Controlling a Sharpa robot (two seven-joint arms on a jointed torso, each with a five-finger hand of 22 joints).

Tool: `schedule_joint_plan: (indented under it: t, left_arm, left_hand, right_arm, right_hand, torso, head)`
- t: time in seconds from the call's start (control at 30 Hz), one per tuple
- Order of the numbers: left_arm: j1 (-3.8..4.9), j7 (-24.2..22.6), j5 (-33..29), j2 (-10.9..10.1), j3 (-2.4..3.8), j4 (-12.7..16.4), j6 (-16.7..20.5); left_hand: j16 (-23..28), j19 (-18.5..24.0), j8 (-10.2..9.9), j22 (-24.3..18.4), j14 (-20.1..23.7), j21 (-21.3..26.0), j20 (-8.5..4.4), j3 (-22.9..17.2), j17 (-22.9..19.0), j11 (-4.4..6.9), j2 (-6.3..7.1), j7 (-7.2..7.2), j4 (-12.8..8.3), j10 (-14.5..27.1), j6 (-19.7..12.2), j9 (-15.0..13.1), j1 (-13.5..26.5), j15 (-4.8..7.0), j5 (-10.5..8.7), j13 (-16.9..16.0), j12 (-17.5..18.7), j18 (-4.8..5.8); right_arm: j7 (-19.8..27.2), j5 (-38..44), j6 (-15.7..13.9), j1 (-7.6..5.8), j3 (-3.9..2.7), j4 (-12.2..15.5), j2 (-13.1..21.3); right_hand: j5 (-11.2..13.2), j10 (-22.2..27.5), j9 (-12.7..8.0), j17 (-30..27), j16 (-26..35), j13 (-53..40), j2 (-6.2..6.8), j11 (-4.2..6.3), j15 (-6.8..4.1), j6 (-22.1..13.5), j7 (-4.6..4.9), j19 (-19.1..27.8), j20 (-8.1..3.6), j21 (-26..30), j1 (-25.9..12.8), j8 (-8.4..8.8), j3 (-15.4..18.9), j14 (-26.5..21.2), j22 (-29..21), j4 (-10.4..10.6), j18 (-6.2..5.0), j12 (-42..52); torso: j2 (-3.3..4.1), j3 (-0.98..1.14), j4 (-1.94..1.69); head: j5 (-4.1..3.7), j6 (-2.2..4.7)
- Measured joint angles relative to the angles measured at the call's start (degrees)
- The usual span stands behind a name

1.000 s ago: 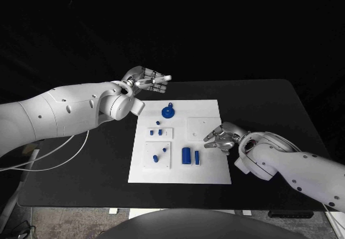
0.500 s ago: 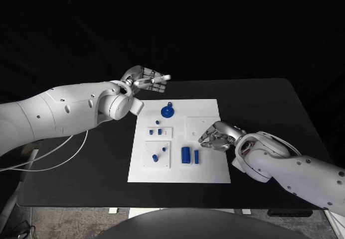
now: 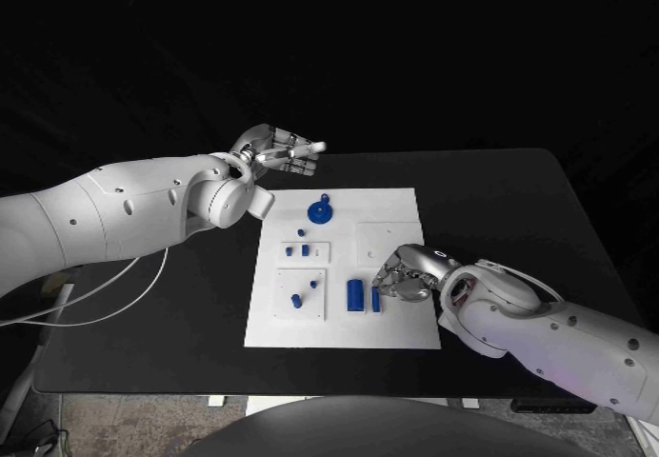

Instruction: Assemble the parts on the task board

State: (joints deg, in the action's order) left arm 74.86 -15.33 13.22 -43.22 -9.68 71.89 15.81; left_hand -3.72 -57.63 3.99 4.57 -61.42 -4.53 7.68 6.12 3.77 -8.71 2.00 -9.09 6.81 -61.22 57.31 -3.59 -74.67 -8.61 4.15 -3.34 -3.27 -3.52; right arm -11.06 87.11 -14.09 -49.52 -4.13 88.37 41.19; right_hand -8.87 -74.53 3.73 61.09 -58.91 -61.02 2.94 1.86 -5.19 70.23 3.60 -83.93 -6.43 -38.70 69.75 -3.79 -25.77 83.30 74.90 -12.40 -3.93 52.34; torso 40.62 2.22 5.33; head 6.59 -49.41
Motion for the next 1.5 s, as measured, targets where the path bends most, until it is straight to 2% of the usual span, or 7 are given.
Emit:
schedule_joint_plan:
  t: [0.27, 0.47, 0.93, 1.03, 1.37, 1.5]
  left_arm:
    - [0.0, 0.02, 0.01, -0.02, -0.01, 0.0, -0.04]
    - [0.0, 0.04, 0.01, -0.02, -0.01, -0.01, -0.06]
    - [0.0, 0.2, 0.02, -0.04, -0.02, -0.04, -0.15]
    - [0.0, 0.24, 0.03, -0.04, -0.03, -0.07, -0.19]
    - [0.0, 0.37, 0.03, -0.07, -0.05, -0.09, -0.28]
    - [0.0, 0.41, 0.03, -0.07, -0.05, -0.1, -0.31]
  left_hand:
    - [0.0, 0.0, 0.0, 0.0, 0.0, 0.0, 0.0, 0.0, 0.0, 0.0, 0.0, 0.0, 0.0, 0.0, 0.0, 0.0, 0.0, 0.0, 0.0, 0.0, 0.0, 0.0]
    - [0.0, 0.0, 0.0, 0.0, 0.0, 0.0, 0.0, 0.0, 0.0, 0.0, 0.0, 0.0, 0.0, 0.0, 0.0, 0.0, 0.0, 0.0, 0.0, 0.0, 0.0, 0.0]
    - [0.0, 0.0, 0.0, 0.0, 0.0, 0.0, 0.0, 0.0, 0.0, 0.0, 0.0, 0.0, 0.0, 0.0, 0.0, 0.0, 0.0, 0.0, 0.0, 0.0, 0.0, 0.0]
    - [0.0, 0.0, 0.0, 0.0, 0.0, 0.0, 0.0, 0.0, 0.0, 0.0, 0.0, 0.0, 0.0, 0.0, 0.0, 0.0, 0.0, 0.0, 0.0, 0.0, 0.0, 0.0]
    - [0.0, 0.0, 0.0, 0.0, 0.0, 0.0, 0.0, 0.0, 0.0, 0.0, 0.0, 0.0, 0.0, 0.0, 0.0, 0.0, 0.0, 0.0, 0.0, 0.0, 0.0, 0.0]
    - [0.0, 0.0, 0.0, 0.0, 0.0, 0.0, 0.0, 0.0, 0.0, 0.0, 0.0, 0.0, 0.0, 0.0, 0.0, 0.0, 0.0, 0.0, 0.0, 0.0, 0.0, 0.0]
  right_arm:
    - [-0.5, 2.32, -0.62, 0.35, 0.09, -0.47, -0.85]
    - [-0.74, 3.23, -0.99, 0.55, 0.14, -0.71, -1.14]
    - [-1.94, 5.75, -2.53, 1.07, 0.26, -1.52, -1.92]
    - [-2.33, 6.87, -2.94, 1.44, 0.32, -2.19, -2.11]
    - [-2.19, 9.64, -4.35, 1.95, 0.21, -2.97, -2.51]
    - [-1.96, 10.27, -4.74, 2.03, 0.2, -3.19, -2.58]
  right_hand:
    - [0.49, 0.0, 0.01, 0.06, -0.22, -0.06, 0.0, 0.0, 0.0, 0.27, -0.28, 0.0, 0.0, 0.0, 0.0, 0.01, -0.17, 0.0, 0.0, 0.16, 0.01, 0.0]
    - [2.74, -0.22, -0.01, 0.05, -0.22, -0.15, -0.83, 0.21, 0.0, 0.76, -0.34, 0.0, 0.0, -0.32, 0.23, 0.03, -1.7, 0.0, 0.05, 0.85, 0.0, 0.0]
    - [2.22, -0.83, 0.1, 0.6, -0.99, -0.97, -0.82, 0.81, 0.0, 2.38, -0.57, 0.0, 0.0, -1.3, 0.23, 0.25, -2.73, 0.0, 0.04, 0.16, 0.01, 0.83]
    - [2.27, -1.04, 0.05, 0.85, -1.34, -1.06, -0.82, 0.62, 0.0, 2.56, -0.75, 0.0, 0.0, -1.89, 0.23, 0.33, -2.97, -0.01, 0.04, -0.08, 0.01, 0.83]
    - [4.91, -1.04, 0.05, 1.03, -1.55, -1.28, -0.82, 0.61, 0.0, 2.93, -0.74, 0.0, 0.0, -2.23, 0.23, 0.36, -3.46, -0.01, 0.03, -0.22, 0.01, 0.83]
    - [5.1, -1.03, 0.0, 1.03, -1.55, -1.28, -0.81, 0.61, 0.0, 2.92, -0.74, 0.0, 0.0, -2.54, 0.23, 0.37, -3.5, -0.01, 0.03, -0.17, 0.01, 0.83]
  torso:
    - [-0.01, -0.01, 0.03]
    - [-0.01, -0.02, 0.02]
    - [-0.01, -0.05, 0.02]
    - [-0.01, -0.05, 0.02]
    - [-0.02, -0.02, 0.02]
    - [-0.03, -0.01, 0.05]
  head:
    - [-0.03, -0.1]
    - [-0.05, -0.2]
    - [-0.04, -0.4]
    - [-0.09, -0.43]
    - [-0.07, -0.59]
    - [-0.05, -0.59]
